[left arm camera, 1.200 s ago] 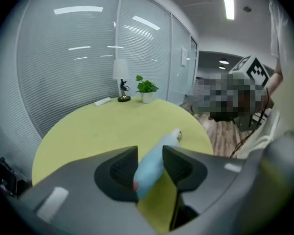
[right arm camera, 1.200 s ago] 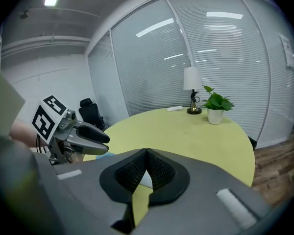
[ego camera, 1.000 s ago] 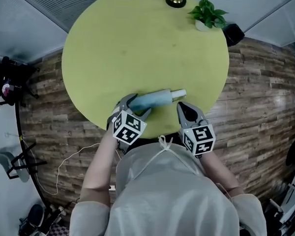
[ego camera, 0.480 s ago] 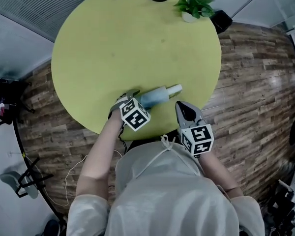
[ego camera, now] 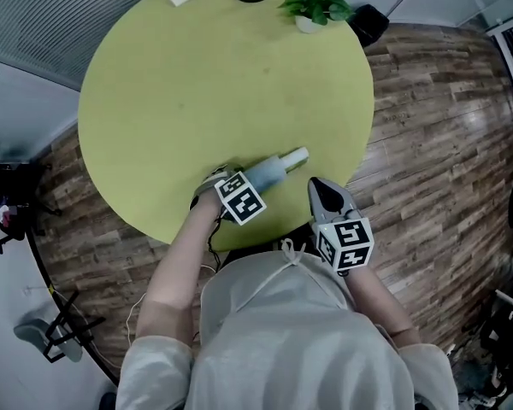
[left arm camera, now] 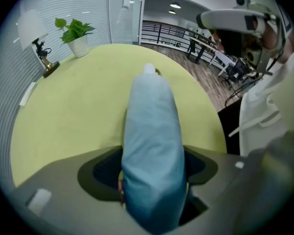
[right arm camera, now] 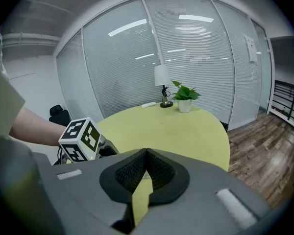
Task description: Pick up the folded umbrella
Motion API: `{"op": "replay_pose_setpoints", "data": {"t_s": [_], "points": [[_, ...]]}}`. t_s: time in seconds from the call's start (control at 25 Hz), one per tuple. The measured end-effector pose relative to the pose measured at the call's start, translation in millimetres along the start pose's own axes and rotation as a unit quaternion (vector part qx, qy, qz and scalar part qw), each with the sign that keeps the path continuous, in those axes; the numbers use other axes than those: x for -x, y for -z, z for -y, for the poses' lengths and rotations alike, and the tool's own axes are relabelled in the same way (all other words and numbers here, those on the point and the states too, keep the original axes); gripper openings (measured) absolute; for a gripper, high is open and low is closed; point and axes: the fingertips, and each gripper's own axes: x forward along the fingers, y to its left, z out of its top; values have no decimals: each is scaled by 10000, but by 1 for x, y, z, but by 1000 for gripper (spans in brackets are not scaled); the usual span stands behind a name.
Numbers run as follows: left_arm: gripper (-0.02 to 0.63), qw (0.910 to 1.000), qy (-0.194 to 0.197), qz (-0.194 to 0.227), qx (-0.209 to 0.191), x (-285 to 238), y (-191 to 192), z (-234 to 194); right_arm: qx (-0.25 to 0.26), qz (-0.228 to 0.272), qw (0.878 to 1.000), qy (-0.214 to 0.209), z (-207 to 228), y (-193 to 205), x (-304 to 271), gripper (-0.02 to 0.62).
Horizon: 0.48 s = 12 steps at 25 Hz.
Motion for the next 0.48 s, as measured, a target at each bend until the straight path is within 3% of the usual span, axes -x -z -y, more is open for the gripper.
{"op": "replay_pose_setpoints", "data": {"t_s": [0.48], "points": [[353, 9998, -140, 145, 53, -1, -2, 3, -405, 27, 9991, 137, 14, 2, 9, 0]]}}
